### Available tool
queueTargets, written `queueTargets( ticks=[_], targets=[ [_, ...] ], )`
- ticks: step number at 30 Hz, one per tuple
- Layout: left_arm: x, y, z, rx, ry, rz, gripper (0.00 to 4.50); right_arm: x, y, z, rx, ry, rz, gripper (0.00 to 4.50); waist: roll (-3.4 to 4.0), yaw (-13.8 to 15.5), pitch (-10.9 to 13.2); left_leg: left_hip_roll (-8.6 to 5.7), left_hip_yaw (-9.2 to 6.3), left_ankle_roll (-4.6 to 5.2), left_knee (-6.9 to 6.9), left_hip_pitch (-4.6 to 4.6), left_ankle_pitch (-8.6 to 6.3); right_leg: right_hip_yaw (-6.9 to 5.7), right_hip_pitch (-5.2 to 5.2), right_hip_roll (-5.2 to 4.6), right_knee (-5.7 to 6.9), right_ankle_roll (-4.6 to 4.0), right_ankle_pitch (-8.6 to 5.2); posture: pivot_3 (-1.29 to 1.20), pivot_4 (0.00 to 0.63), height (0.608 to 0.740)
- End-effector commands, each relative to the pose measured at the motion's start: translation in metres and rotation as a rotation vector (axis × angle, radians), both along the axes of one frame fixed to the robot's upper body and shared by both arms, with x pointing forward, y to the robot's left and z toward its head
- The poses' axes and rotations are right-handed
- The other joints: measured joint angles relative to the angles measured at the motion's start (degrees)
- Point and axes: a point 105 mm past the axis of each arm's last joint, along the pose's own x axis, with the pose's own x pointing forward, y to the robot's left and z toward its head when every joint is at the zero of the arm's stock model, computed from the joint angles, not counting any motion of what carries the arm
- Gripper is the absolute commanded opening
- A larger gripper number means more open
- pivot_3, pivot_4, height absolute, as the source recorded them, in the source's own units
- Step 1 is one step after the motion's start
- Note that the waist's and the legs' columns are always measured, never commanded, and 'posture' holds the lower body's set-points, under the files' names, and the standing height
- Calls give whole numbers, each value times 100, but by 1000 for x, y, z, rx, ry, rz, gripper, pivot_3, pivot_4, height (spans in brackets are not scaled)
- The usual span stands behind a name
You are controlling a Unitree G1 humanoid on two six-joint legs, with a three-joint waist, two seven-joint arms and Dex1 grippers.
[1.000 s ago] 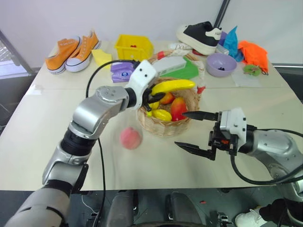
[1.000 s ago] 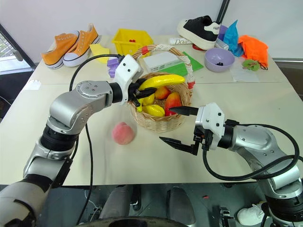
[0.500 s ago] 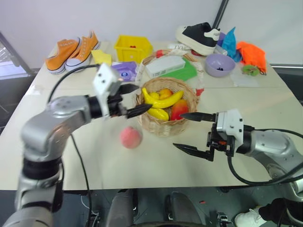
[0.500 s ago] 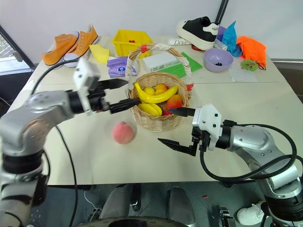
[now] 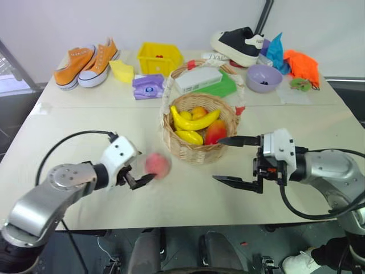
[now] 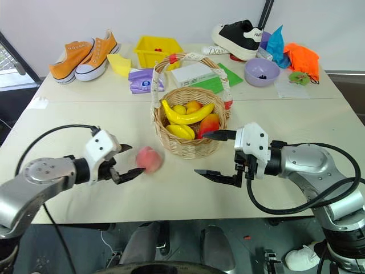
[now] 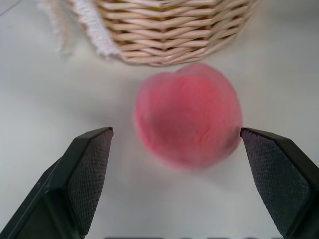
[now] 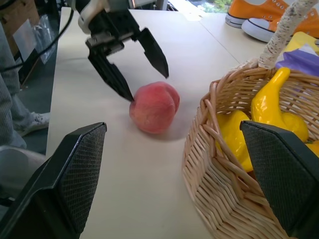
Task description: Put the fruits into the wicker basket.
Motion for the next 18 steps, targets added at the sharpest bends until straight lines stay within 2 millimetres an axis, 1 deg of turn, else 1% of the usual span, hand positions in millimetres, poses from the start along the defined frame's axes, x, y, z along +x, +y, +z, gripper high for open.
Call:
queueTargets(
  ticks=[1,2,4,8,10,12,13,14,16,18],
  targets=[
    [11,-11,0,-2,-27,10,4387,-4,4,9,6,-37,25,4500,4,7,-2,0,0,1,0,0,1,0,0,0,0,0,0,0,150,733],
    [13,-15,-1,-27,-17,12,4387,-5,5,9,7,-37,26,4500,4,4,-2,0,0,2,1,-2,1,-1,0,0,0,1,0,0,150,733],
    [15,-21,-9,-22,15,13,4387,-6,5,9,7,-38,21,4500,4,4,-2,-1,1,5,2,-4,1,0,0,0,-3,1,1,0,150,733],
    [19,-24,-17,-51,59,39,4387,-7,6,9,12,-42,16,4500,4,-8,-2,0,0,7,5,-6,1,-1,-1,4,-2,15,8,0,150,733],
    [23,-23,-15,-68,56,62,3869,-7,6,10,15,-43,12,4500,4,-1,-2,0,0,8,6,-6,2,-1,-2,6,1,18,9,0,150,733],
    [22,-21,-12,-76,52,59,3221,-8,6,10,15,-42,8,4500,4,0,-2,0,-1,8,9,-6,2,-1,-1,6,1,19,10,0,150,733],
    [21,-20,-11,-82,57,56,3067,-9,6,9,15,-42,7,4500,4,0,-2,0,-1,8,9,-6,2,-1,0,6,1,19,10,0,150,733],
    [19,-19,-8,-91,54,48,3062,-9,6,9,15,-41,6,4500,4,0,-2,0,-1,8,9,-6,1,-1,0,5,1,19,10,0,150,733],
    [16,-15,6,-124,17,30,3062,-10,6,9,15,-42,3,4500,4,-7,-2,0,-1,8,9,-6,1,-2,-1,6,1,19,10,0,150,733],
    [11,-14,26,-181,-36,-24,3062,-10,6,9,15,-39,-1,4500,4,-7,-2,0,-1,8,9,-6,1,-2,-2,6,1,18,10,0,150,733]
  ],
)
